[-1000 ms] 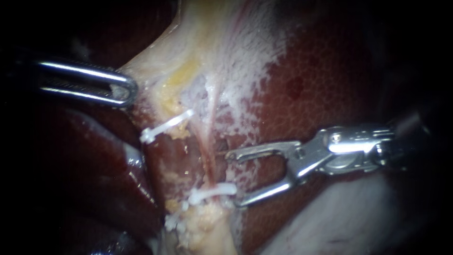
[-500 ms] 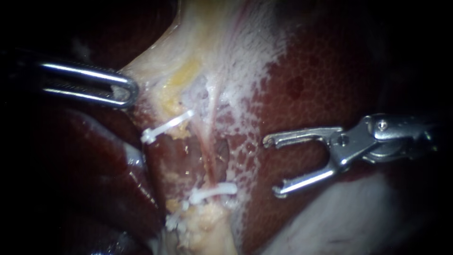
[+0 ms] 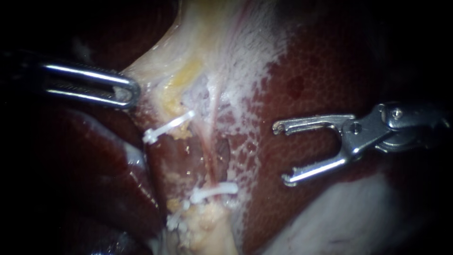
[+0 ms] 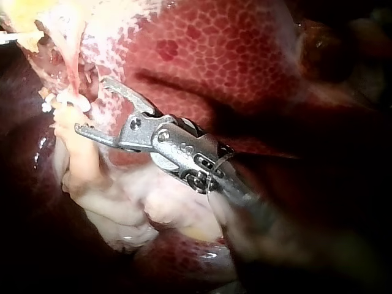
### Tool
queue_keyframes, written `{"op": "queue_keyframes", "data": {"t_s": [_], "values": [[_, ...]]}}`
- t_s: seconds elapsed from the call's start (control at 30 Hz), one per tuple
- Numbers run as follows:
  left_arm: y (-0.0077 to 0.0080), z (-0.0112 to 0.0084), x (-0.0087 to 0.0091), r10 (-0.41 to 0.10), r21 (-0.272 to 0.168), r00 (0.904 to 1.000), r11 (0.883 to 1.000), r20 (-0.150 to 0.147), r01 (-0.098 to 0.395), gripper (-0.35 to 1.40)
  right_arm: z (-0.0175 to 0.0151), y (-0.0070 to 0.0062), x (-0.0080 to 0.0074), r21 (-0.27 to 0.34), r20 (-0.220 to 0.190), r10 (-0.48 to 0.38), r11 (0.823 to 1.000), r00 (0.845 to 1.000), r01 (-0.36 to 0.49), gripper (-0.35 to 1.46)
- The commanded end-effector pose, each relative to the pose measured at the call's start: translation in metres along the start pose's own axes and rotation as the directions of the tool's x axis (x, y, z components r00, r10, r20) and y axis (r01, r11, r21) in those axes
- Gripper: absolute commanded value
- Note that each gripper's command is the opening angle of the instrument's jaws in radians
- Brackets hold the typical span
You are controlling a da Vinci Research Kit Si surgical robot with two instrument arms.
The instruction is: Going back first clip right tube
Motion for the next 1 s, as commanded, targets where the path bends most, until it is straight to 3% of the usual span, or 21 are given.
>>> {"op": "queue_keyframes", "data": {"t_s": [0.03,0.37,0.6,1.0], "values": [[0.0002,0.0004,0.0004,0.005,0.003,1.0,1.0,-0.001,-0.005,-0.35,0.0,0.0,0.0,0.0,0.0,0.0,1.0,1.0,0.0,0.6],[0.0031,0.0046,0.0028,-0.018,0.013,0.9994,1.0,-0.028,0.018,-0.35,-0.0003,-0.0002,-0.0001,0.0,0.0,0.0,1.0,1.0,0.0,0.6],[0.0031,0.0079,0.0038,-0.023,0.031,0.9985,0.999,-0.05,0.025,-0.35,-0.0003,-0.0002,-0.0001,0.0,0.0,0.0,1.0,1.0,0.0,0.6],[0.0025,0.0083,0.004,-0.023,0.034,0.9982,0.999,-0.055,0.025,-0.35,-0.0002,-0.0002,-0.0001,-0.002,0.0,0.0,1.0,1.0,0.0,0.6]]}}
